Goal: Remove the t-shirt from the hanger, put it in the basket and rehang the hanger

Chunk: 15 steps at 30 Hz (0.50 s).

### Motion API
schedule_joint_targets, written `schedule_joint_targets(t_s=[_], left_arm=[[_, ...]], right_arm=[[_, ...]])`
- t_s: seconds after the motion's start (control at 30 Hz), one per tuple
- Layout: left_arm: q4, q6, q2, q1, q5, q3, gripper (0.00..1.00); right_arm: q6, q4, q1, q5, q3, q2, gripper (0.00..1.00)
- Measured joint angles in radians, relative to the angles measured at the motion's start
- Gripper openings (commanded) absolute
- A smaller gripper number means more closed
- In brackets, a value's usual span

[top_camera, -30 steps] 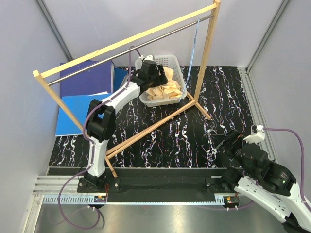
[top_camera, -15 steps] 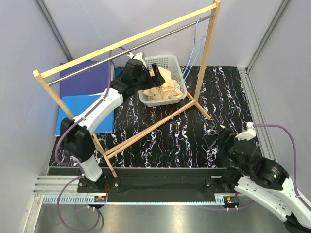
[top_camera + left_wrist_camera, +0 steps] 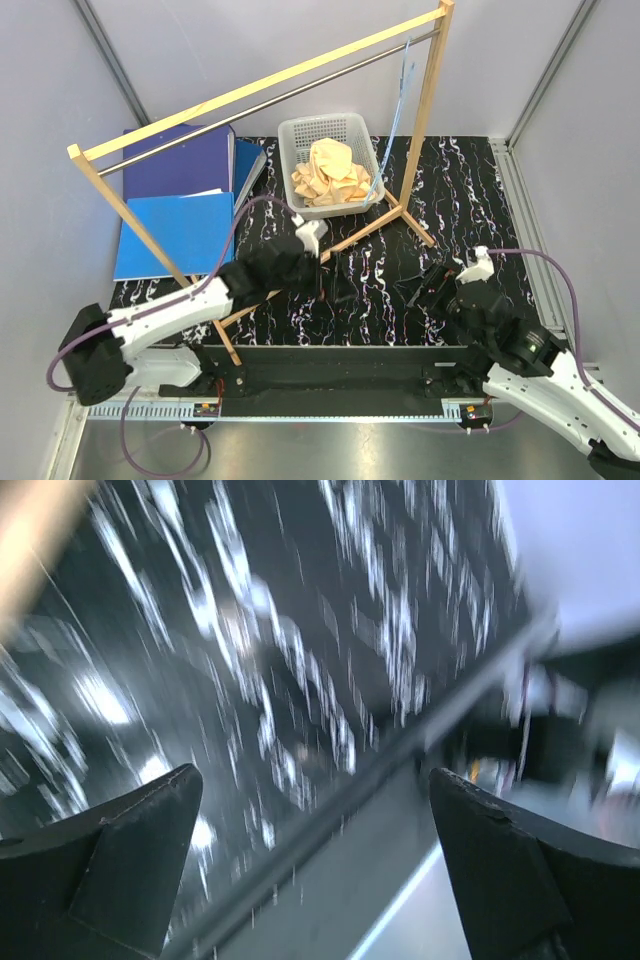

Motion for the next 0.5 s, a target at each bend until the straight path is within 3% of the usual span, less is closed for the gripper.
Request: schedule_joint_targets(t_s=[0.2,0.5], left_arm=[[0.066,-0.059,-0.314,-0.124,-0.006,-0.292,0.99],[0.166,-0.201,-0.943,-0.142,-0.009,-0.781,0.99]], right_arm=[[0.028,0.123,0.0,-0.048,-0.137,-0.021,1.0],[0.092,0.297,0.0,-0.077,-0.337,-0.149,1.0]])
